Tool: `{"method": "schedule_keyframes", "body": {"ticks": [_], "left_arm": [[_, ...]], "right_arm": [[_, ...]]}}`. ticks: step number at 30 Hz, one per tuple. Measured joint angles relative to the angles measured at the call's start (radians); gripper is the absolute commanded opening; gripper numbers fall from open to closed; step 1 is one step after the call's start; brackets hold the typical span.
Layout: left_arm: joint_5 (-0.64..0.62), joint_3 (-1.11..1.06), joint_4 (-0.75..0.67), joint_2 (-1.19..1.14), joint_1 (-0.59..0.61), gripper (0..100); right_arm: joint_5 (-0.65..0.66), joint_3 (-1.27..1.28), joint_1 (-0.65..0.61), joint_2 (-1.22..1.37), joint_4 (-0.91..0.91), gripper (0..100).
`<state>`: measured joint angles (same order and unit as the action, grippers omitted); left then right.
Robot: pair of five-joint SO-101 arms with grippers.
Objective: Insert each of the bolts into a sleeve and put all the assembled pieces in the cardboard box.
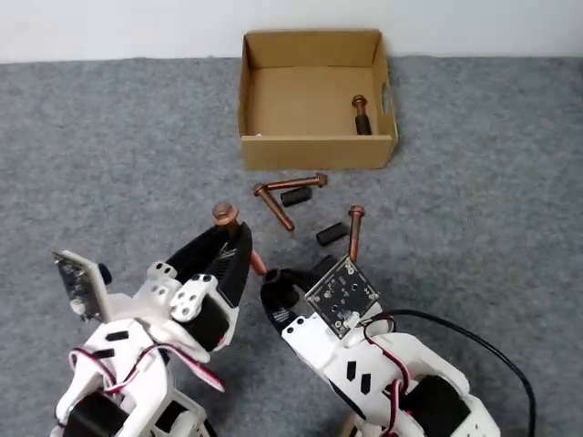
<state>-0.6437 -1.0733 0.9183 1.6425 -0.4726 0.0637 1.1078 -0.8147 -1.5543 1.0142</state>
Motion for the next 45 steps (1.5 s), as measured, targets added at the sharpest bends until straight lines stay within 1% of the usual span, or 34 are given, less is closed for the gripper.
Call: {"method": "schedule_keyframes", "body": {"ticks": [11, 16, 23, 27, 29, 33, 35, 41, 45], "left_arm": [[-0.043, -0.029, 0.0, -0.002, -0.003, 0], [-0.04, -0.044, -0.003, 0.003, -0.064, 0], [-0.04, -0.086, -0.017, 0.005, -0.077, 0], [0.006, -0.084, 0.084, 0.006, -0.089, 1], [0.046, -0.071, 0.152, 0.006, -0.091, 3], [0.091, -0.025, 0.236, 0.008, -0.092, 18], [0.109, -0.018, 0.276, 0.006, -0.086, 23], [0.126, 0.026, 0.381, 0.006, -0.087, 24], [0.126, 0.101, 0.414, 0.006, -0.086, 24]], "right_arm": [[0.023, -0.008, 0.002, 0.005, 0.0, 0.8], [0.028, -0.008, 0.0, 0.003, 0.002, 0.8], [0.028, -0.008, 0.002, 0.008, 0.002, 0.8], [0.028, -0.008, 0.002, 0.009, 0.002, 0.8], [0.028, -0.006, -0.003, 0.011, 0.002, 0.8], [0.029, -0.006, -0.003, 0.011, 0.002, 0.8], [0.029, -0.006, -0.002, 0.011, 0.002, 0.8], [0.029, -0.006, -0.002, 0.009, 0.003, 0.8], [0.029, -0.006, 0.0, 0.011, 0.003, 0.8]]}}
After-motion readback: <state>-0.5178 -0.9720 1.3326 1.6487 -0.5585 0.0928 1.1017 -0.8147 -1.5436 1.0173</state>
